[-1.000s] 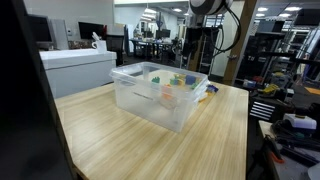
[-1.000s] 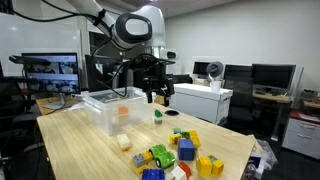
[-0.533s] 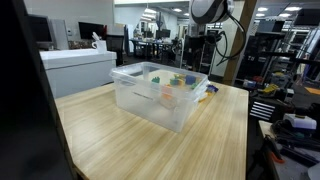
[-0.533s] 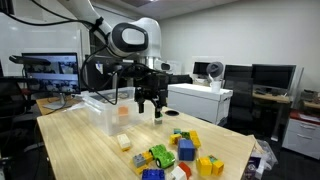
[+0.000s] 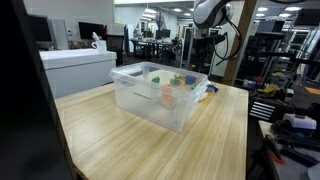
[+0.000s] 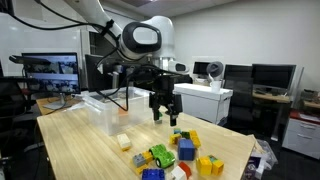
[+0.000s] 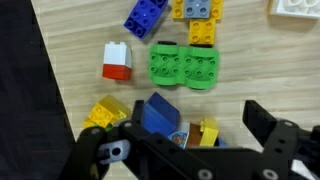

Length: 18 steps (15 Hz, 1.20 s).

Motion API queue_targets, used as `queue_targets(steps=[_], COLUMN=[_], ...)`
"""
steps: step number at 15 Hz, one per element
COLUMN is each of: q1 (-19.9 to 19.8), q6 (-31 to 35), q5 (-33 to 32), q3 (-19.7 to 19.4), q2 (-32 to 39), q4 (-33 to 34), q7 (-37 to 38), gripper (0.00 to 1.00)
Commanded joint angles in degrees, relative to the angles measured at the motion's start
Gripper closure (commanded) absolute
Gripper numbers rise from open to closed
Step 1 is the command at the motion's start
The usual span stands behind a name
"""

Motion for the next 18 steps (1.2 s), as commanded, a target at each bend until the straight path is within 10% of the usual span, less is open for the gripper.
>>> queue_targets(steps=[1, 18], q1=[-1.11, -4.08], q6=[1.07, 1.43], q5=[-1.04, 1.15], q3=[0.12, 0.57], q2=[3.97, 24.82], q4=[3.02, 22.82], q7=[2.76, 11.12], gripper=[0.0, 0.0])
